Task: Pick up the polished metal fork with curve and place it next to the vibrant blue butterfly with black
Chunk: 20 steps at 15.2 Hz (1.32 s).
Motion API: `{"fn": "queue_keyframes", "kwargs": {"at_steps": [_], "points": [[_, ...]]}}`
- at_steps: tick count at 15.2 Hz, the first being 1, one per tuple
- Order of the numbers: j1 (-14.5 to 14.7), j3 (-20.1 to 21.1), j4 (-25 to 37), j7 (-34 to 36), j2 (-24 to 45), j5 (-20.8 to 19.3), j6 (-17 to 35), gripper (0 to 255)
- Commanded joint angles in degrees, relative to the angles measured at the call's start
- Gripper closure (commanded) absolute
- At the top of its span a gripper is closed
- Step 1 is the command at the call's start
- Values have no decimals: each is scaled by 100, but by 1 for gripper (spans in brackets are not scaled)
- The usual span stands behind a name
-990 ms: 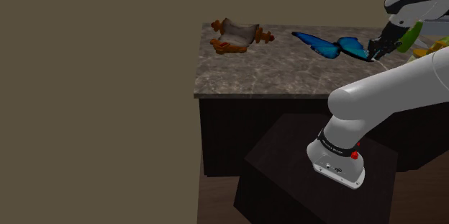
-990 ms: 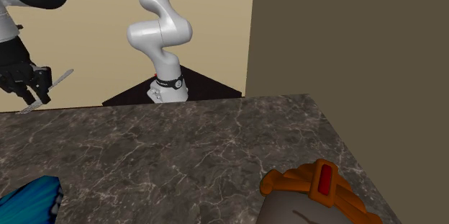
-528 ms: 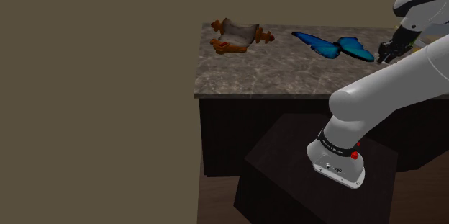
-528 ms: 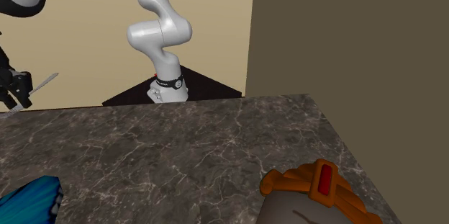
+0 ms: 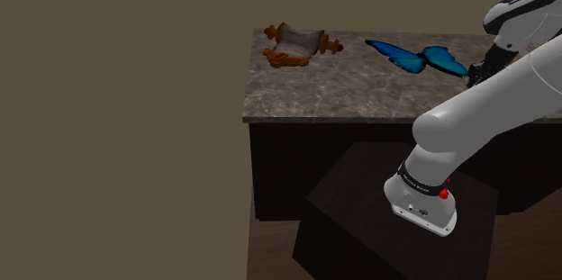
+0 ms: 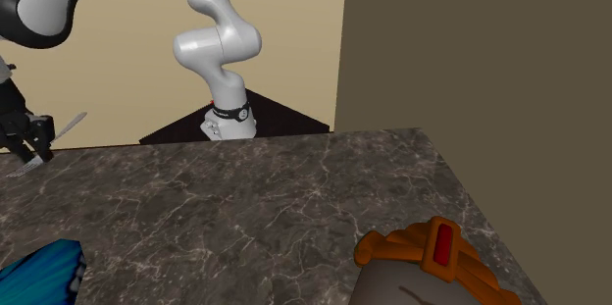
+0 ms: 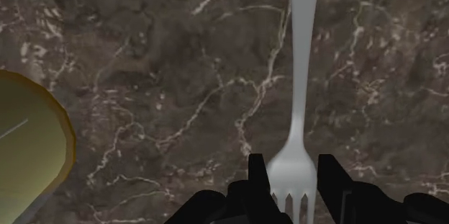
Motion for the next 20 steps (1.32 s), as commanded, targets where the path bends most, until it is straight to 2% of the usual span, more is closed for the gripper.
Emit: {"fn": "queue_keyframes", "kwargs": {"at_steps": [1, 6, 9, 17, 18, 20], "points": [[86, -146, -98, -50, 106, 42, 200, 255], [385, -564, -289, -220, 409, 221, 662, 255], [661, -902, -395, -374, 639, 402, 960, 255], [661, -902, -395, -372, 637, 399, 959, 255], [661, -902, -395, -372, 637, 399, 959, 0], [661, -902, -395, -372, 637, 399, 959, 0]]}}
